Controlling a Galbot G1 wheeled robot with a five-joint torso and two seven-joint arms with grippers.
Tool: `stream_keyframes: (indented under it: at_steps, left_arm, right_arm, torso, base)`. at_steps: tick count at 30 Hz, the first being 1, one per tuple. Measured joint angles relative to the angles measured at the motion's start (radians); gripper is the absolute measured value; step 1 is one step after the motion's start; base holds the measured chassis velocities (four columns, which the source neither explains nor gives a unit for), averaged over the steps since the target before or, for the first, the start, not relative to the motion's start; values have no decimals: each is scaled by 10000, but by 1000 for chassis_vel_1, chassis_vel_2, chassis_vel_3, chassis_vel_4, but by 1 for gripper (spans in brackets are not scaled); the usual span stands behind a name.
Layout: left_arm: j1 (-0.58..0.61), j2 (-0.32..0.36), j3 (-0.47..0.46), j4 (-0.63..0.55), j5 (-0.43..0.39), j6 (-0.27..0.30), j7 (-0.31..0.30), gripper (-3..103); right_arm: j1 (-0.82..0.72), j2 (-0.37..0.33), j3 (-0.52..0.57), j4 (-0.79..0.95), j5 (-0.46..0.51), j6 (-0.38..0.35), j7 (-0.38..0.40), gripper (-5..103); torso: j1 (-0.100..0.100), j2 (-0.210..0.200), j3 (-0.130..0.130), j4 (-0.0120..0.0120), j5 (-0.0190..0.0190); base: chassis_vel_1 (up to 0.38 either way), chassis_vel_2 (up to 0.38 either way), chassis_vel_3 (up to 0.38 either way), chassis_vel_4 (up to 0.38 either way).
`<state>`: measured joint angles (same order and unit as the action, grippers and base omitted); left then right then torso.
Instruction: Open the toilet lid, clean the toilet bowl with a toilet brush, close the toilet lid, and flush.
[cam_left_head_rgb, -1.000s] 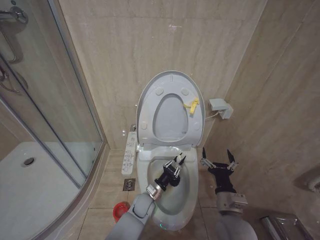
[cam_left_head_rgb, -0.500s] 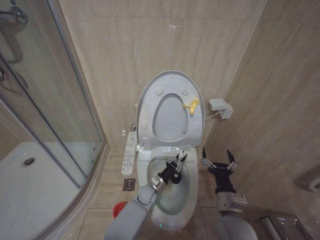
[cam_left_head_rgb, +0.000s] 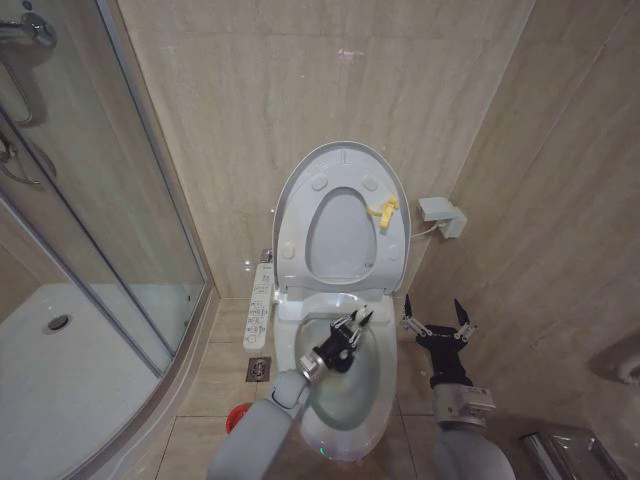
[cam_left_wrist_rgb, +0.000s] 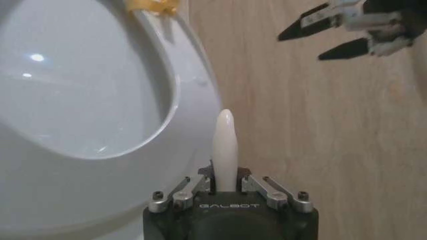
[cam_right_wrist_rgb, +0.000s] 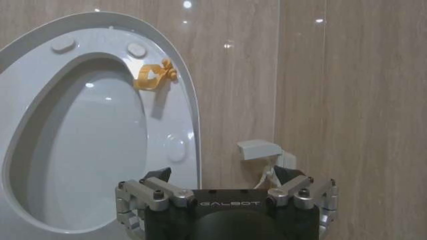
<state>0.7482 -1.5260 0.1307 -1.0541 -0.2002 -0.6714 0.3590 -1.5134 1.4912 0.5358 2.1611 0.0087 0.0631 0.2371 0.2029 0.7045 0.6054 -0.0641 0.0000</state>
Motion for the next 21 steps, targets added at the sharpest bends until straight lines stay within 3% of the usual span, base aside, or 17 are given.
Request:
stream_keyframes:
  at_steps: [6,11,16,21]
  left_arm:
    - [46,-62,-11,694,-8,-19,155,20]
    - [179,163,-278,514,-9,45,157,20]
    - [747,435,-730,-772,12,149,61,20]
    - [1622,943,-990,-2706,32,545,-421,20]
  right_arm:
    - [0,0,0,0,0,0,0,100]
    - [0,0,-1,0,0,0,0,100]
    - [0,0,0,0,0,0,0,100]
    - [0,0,0,0,0,0,0,100]
  torso:
    - [0,0,0,1,-2]
    - [0,-1,1,5,0]
    - [0,0,0,-1,-1]
    - [0,0,0,0,-2]
  base:
    - [0,0,0,0]
    - [0,0,0,0]
    - [0,0,0,0]
    - [0,0,0,0]
